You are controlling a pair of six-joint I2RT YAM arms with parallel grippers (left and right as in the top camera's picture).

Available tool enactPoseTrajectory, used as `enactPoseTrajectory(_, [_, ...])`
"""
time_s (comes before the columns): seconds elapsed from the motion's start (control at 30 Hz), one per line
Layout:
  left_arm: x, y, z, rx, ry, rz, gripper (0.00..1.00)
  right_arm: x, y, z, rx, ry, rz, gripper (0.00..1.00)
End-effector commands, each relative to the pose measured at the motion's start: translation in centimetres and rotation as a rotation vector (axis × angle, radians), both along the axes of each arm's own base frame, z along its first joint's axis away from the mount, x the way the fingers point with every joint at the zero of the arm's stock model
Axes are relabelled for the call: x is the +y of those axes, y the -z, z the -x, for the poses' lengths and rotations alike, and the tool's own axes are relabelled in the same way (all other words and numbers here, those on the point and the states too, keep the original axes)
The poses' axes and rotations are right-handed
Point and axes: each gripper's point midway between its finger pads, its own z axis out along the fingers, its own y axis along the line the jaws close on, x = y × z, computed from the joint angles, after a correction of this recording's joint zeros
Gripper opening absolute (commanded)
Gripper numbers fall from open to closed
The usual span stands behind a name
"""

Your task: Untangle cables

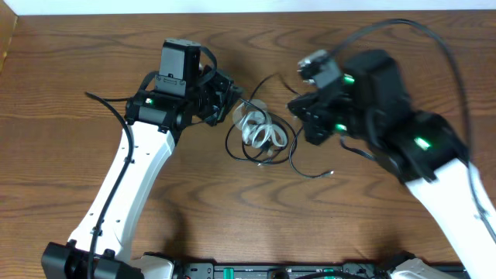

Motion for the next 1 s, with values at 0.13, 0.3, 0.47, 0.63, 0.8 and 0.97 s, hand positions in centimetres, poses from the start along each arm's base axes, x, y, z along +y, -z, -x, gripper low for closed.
enactPoseTrajectory(0.13, [2.8, 1.7, 0.2, -0.024, 0.005, -0.212, 0.07, -1.8, -3.8, 0.1, -0.074, 0.106, -0.084, 0.02])
enactPoseTrajectory(0.3, [0.9, 0.7, 0.2, -0.05, 0.072, -0.114, 0.08, -2.0, -3.0, -0.1, -0.056, 0.12, -0.061, 0.15])
enactPoseTrajectory(0.47, [-2.3, -2.9, -1.0, -0.193, 0.182, 0.053, 0.07, -1.6, 0.6, -0.8, 0.057, 0.119, 0.007, 0.51])
enactPoseTrajectory(0.63, [-1.8, -2.7, -1.3, -0.197, 0.153, 0.022, 0.08, -0.3, 5.2, -1.3, 0.214, 0.08, 0.059, 0.58])
enactPoseTrajectory(0.8, [-2.9, -3.8, -1.1, -0.208, 0.187, 0.099, 0.07, 1.9, 10.2, -1.9, 0.324, -0.037, 0.117, 0.58])
enactPoseTrajectory(0.97, [-4.1, -6.5, -1.9, -0.266, 0.195, 0.224, 0.08, 3.6, 15.3, -2.0, 0.423, -0.111, 0.188, 0.63])
